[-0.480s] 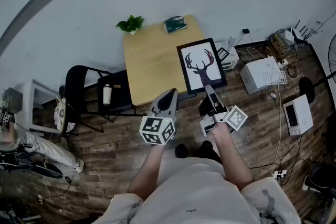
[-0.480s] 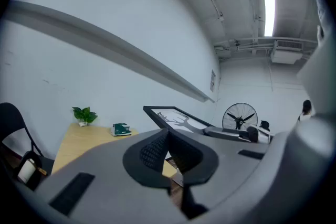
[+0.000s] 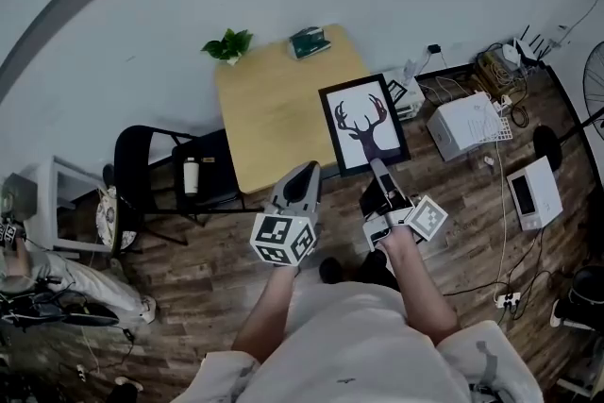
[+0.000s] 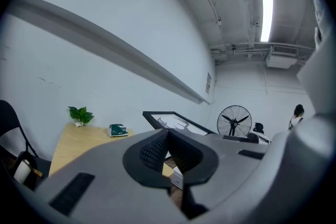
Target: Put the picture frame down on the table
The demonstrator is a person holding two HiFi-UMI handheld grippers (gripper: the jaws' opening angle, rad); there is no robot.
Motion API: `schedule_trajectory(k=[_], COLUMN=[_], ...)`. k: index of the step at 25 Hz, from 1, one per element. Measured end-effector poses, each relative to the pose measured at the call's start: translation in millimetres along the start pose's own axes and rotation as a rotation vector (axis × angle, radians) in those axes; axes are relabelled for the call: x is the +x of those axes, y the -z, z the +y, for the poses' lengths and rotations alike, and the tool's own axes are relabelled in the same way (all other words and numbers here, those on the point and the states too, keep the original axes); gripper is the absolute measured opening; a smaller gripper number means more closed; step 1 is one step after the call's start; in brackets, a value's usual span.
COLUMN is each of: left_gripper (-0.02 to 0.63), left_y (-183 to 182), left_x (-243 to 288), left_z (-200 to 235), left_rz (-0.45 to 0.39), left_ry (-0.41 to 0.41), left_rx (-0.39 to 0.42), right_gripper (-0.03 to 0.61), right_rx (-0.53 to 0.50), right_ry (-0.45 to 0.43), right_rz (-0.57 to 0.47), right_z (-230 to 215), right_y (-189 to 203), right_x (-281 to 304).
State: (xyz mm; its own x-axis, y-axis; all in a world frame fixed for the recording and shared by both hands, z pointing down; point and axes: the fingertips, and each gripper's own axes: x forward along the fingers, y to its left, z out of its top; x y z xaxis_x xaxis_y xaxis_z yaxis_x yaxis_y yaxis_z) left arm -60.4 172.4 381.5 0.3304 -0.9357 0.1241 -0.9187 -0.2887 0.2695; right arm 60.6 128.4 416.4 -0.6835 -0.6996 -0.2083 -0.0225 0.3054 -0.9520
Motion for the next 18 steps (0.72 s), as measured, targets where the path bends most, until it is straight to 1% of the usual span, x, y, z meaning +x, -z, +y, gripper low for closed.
schedule_trajectory(k=[4, 8, 12, 18], left_gripper=[0.006, 0.006, 0.006, 0.006], left_y=[4.1, 15.4, 23.7, 31.0], left_x=[-3.6, -5.9, -8.7, -0.4], left_z=[-1.1, -0.2, -1.3, 11.4], left_rz=[0.009, 0.037, 0.045, 0.060], left_ry=[0.024, 0.042, 0.040, 0.017], left_rx=[-0.007, -0.012, -0.024, -0.030], right_gripper=[0.067, 0.067, 0.067, 0.067], right_rx=[0.060, 0.063, 0.095, 0.121], right_ry=[-0.007, -0.006, 0.002, 0.016], right_rz=[-0.032, -0.042, -0.051, -0.040], right_z=[-3.0, -4.2, -11.6, -29.9], right_y=[5.5, 11.8, 13.8, 11.3], right_x=[-3.8, -8.7, -15.4, -7.7])
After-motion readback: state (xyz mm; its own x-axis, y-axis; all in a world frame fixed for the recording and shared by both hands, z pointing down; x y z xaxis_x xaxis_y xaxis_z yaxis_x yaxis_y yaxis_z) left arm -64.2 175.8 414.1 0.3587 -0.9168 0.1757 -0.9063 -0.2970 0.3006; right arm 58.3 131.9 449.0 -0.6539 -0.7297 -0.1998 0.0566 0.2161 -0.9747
